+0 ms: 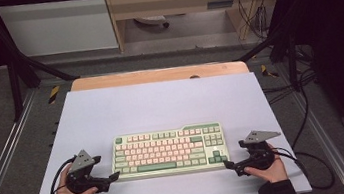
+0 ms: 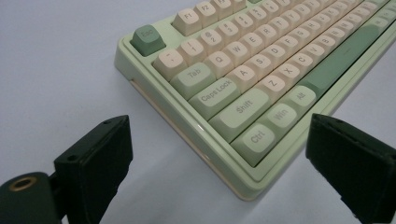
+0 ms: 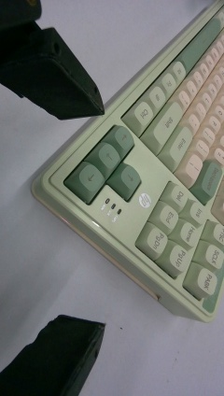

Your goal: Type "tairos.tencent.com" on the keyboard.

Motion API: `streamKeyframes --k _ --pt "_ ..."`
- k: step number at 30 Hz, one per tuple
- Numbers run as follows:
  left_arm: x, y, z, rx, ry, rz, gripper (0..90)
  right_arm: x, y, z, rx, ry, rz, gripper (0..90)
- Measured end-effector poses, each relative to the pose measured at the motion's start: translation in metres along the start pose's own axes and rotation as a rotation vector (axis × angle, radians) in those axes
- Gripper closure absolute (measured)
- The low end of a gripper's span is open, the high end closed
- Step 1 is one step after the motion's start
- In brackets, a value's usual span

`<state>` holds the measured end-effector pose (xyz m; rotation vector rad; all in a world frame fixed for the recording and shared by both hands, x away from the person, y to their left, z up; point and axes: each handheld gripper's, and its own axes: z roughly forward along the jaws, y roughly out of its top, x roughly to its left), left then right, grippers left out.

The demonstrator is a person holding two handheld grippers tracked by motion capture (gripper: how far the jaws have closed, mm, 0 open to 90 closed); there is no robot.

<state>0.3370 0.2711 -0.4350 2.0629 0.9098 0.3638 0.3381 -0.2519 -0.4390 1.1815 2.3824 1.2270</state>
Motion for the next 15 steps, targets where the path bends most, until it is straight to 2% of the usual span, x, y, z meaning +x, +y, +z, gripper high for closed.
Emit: streamKeyframes --k 15 --pt "-0.0035 0.0046 -0.004 -0.014 0.006 -0.006 9.0 0.0006 -0.0003 0.0002 0.002 -0.002 -0.004 0.3"
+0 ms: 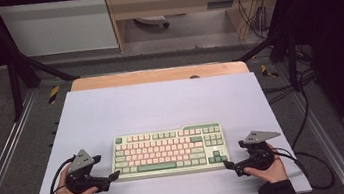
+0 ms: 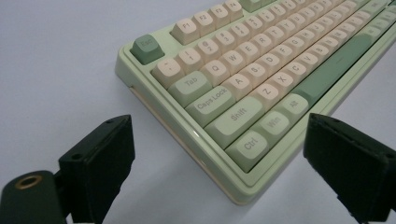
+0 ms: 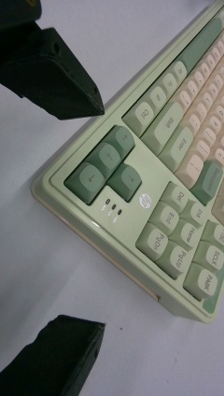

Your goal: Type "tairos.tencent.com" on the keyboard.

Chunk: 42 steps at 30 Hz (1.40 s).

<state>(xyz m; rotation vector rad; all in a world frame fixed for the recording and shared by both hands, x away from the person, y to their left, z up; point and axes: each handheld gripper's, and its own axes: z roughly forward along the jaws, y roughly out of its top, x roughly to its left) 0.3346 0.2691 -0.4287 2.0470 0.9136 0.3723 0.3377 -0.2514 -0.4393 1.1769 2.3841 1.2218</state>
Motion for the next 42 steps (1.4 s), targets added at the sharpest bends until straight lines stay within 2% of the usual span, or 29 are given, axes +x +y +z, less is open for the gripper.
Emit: streamKeyframes --k 6,10,15,18,19,24,25,37,42 --pt "-0.004 0.004 -0.001 -0.009 0.005 -0.006 14.0 0.0 0.0 0.0 0.002 -0.002 -0.002 0.4" --pt "-0.007 0.008 -0.001 -0.015 -0.006 -0.012 20.3 0.001 0.0 -0.001 0.0 -0.003 0.002 0.4" --pt "-0.012 0.013 0.002 -0.011 -0.005 -0.018 31.0 0.001 0.0 -0.001 0.004 -0.005 0.001 0.4" --pt "-0.015 0.018 0.002 -0.016 -0.005 -0.022 34.2 0.001 0.0 -0.001 0.004 -0.004 -0.001 0.4" --pt "-0.017 0.021 0.003 -0.018 -0.011 -0.025 38.7 0.001 0.0 -0.001 0.004 -0.004 -0.001 0.4" --pt "-0.02 0.027 0.005 -0.024 -0.014 -0.029 47.0 0.001 0.0 -0.001 0.005 -0.004 -0.001 0.4" --pt "-0.021 0.029 0.005 -0.026 -0.015 -0.029 51.9 0.001 0.0 -0.001 0.006 -0.004 -0.001 0.4" --pt "-0.027 0.043 0.018 -0.006 -0.027 -0.026 70.5 0.001 0.0 0.0 0.009 -0.004 -0.001 0.4" --pt "-0.032 0.049 0.025 0.005 -0.023 -0.012 75.4 0.001 0.0 0.0 0.01 -0.002 -0.001 0.4"
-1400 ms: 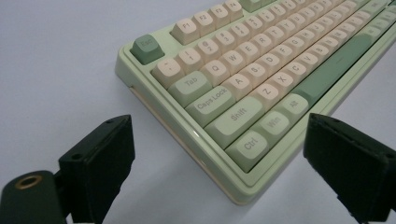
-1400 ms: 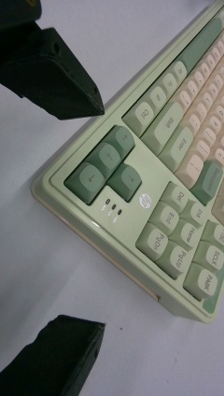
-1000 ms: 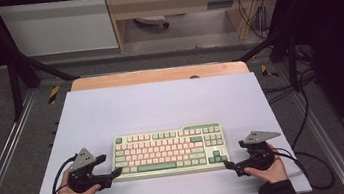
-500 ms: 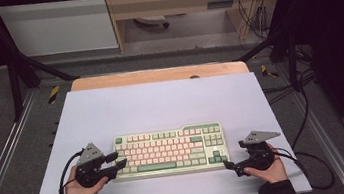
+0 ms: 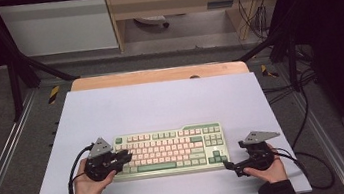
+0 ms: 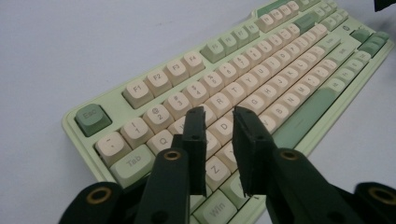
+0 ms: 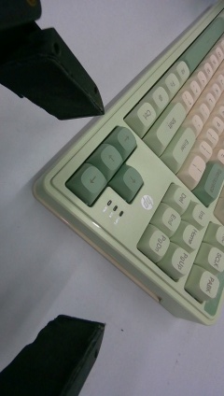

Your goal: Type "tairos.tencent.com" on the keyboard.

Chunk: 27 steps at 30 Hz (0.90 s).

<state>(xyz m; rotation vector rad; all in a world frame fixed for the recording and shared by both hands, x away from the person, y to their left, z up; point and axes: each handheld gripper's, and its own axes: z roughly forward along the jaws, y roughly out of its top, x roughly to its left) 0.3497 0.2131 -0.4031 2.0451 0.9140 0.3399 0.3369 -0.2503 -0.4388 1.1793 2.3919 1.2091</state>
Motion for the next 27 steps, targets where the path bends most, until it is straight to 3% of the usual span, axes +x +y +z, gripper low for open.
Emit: streamKeyframes --k 11,27 --pt "-0.004 0.01 0.013 0.016 0.001 -0.005 89.3 0.0 0.0 0.0 -0.001 0.002 0.0 0.4" --pt "-0.019 0.029 0.04 0.028 -0.005 0.023 89.9 0.0 0.0 0.0 0.003 0.004 -0.006 0.4"
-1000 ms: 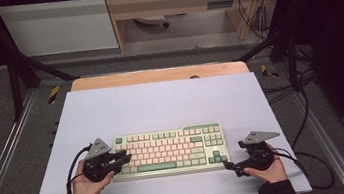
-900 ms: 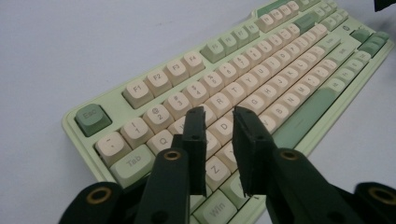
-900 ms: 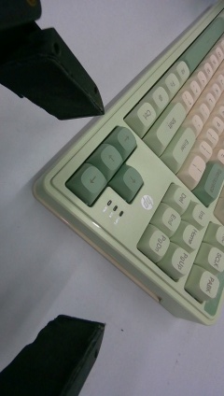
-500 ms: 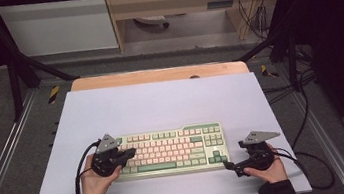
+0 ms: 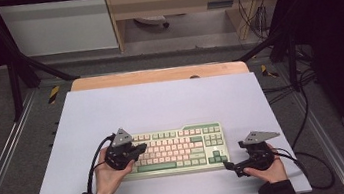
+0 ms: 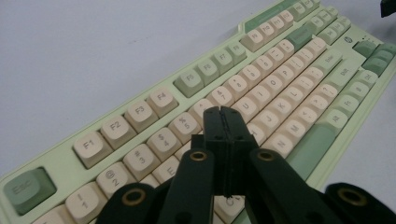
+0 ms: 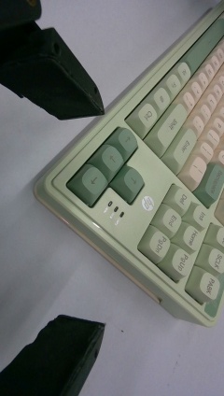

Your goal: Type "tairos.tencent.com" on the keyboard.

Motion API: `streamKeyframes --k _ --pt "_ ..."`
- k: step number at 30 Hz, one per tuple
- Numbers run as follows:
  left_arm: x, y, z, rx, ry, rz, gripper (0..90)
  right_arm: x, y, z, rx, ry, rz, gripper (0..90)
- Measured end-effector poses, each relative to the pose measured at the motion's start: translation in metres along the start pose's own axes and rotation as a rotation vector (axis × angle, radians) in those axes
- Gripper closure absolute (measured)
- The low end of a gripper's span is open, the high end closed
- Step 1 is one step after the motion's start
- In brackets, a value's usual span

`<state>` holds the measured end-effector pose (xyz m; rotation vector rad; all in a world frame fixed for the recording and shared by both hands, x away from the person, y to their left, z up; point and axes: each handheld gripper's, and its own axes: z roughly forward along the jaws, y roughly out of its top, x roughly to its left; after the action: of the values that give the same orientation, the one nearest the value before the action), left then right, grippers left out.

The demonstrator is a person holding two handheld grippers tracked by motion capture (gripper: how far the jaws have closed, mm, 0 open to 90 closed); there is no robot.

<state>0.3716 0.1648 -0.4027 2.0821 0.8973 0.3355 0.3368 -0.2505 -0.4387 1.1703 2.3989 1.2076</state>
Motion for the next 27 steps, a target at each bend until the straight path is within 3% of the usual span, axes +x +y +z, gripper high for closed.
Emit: streamKeyframes --k 9,27 --pt "-0.007 0.004 0.018 0.023 0.016 0.016 89.9 0.0 0.0 0.001 -0.002 0.002 -0.003 0.4" --pt "-0.005 -0.003 0.033 0.044 0.03 0.024 89.9 0.0 0.0 0.001 0.0 0.001 -0.004 0.3"
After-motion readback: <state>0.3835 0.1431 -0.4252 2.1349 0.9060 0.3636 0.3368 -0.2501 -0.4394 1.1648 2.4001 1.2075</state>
